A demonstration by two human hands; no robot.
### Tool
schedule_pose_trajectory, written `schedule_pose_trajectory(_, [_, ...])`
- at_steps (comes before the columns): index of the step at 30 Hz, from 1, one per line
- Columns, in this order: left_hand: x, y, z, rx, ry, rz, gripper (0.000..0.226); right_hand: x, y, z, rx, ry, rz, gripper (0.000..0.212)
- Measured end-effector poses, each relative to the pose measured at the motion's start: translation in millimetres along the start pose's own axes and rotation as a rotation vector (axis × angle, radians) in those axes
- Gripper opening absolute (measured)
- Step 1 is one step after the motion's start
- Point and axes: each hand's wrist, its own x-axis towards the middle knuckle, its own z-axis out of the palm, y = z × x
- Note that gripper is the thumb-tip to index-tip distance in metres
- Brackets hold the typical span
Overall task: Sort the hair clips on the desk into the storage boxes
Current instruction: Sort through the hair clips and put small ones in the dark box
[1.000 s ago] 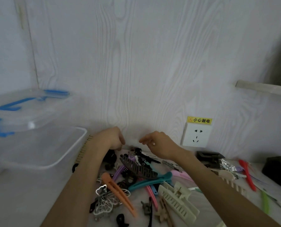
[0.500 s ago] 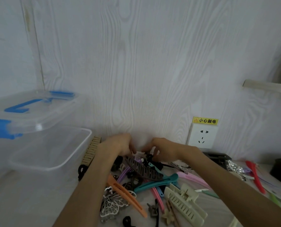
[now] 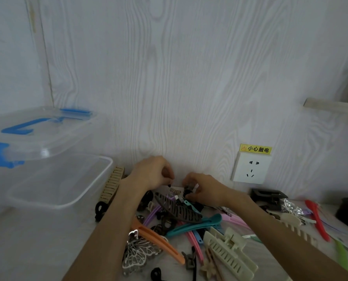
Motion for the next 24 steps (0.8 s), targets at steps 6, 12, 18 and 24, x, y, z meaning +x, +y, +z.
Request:
schedule_pose_trajectory(6, [4,5,8,0.067,-0.215,0.018,0.029,-2,3,6,-0.057,0.097,0.076,0.028])
schedule_pose_trajectory(12, [6,14,12,0.091,-0.314,0.046,0.030,-8,11,3,0.038,0.174,0.084,0.022])
schedule_pose_trajectory(18, [3,15,8,0.038,-0.311,0.069,0.023,-27,14,-9,0.312,0.365,0.092,0.018])
schedule_pose_trajectory(24, [0,22,0,-0.070,-0.079,0.047,0.020,-71,21,-26,0.571,0.339,0.087,0.016])
